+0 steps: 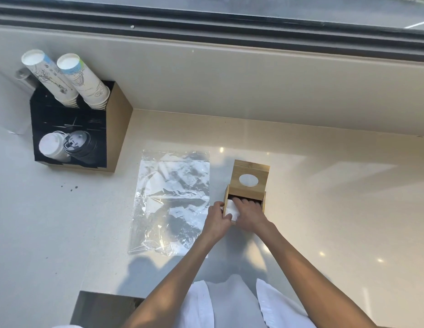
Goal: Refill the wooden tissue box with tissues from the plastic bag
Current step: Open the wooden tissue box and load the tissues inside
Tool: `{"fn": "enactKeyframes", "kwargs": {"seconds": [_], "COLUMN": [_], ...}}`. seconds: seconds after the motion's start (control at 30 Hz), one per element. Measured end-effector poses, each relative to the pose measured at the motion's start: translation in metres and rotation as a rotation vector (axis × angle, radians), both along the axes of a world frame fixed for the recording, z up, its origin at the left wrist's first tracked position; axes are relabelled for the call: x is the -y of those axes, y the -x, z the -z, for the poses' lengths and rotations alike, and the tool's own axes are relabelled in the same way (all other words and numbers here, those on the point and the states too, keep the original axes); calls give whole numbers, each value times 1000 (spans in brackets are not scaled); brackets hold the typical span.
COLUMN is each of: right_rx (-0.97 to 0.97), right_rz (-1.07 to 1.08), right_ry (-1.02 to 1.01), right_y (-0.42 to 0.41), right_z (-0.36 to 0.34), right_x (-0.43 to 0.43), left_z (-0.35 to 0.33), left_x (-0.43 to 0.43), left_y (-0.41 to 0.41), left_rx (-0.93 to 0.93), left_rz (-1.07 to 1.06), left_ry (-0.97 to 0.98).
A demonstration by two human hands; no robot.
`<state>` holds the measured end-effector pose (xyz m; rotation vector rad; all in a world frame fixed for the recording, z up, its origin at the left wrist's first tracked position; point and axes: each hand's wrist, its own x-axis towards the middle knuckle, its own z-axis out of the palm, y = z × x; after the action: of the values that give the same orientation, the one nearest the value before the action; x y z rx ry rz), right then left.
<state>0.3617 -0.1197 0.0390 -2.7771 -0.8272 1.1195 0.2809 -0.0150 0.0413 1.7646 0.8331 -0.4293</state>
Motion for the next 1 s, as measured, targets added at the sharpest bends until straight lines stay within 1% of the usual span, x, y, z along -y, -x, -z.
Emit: {"fn": "enactKeyframes", "kwargs": {"seconds": [0.1,0.2,0.33,0.43,0.53,0.6,0.73,0.8,0.87,0.9,0.97,1.0], "right_rx": [-40,43,117,62,17,36,147,214,335,363,303,244], "right_rz": [25,44,-16,34,10,10,20,94,264,354,475,487], "right_ry": [-7,-24,-16,-22,13,13,-85,-232,-363,-373,-313,-281], "right_y": [-3,0,10,6,4,5,16,26,33,34,31,27], "right_z": [-1,0,4,5,1,-3,-17,-26,-32,-34,-33,-31], "right_x": [1,1,4,2,-2,-2,10,25,43,50,60,61], "left_z": [2,5,7,5,5,5,7,8,6,4,3,3], "left_x": [5,8,8,5,1,-1,-6,-6,-1,2,6,6], "left_y": [-4,-5,-7,-8,-8,-8,-8,-7,-5,-3,0,-1], "left_rx": [-26,-56,-92,-114,-122,-136,-173,-171,-81,14,189,225], "left_rz": [18,-4,-91,-121,-98,-69,9,43,54,92,293,402], "left_ry": [-47,-47,7,79,120,127,158,139,59,-32,-294,-406]}}
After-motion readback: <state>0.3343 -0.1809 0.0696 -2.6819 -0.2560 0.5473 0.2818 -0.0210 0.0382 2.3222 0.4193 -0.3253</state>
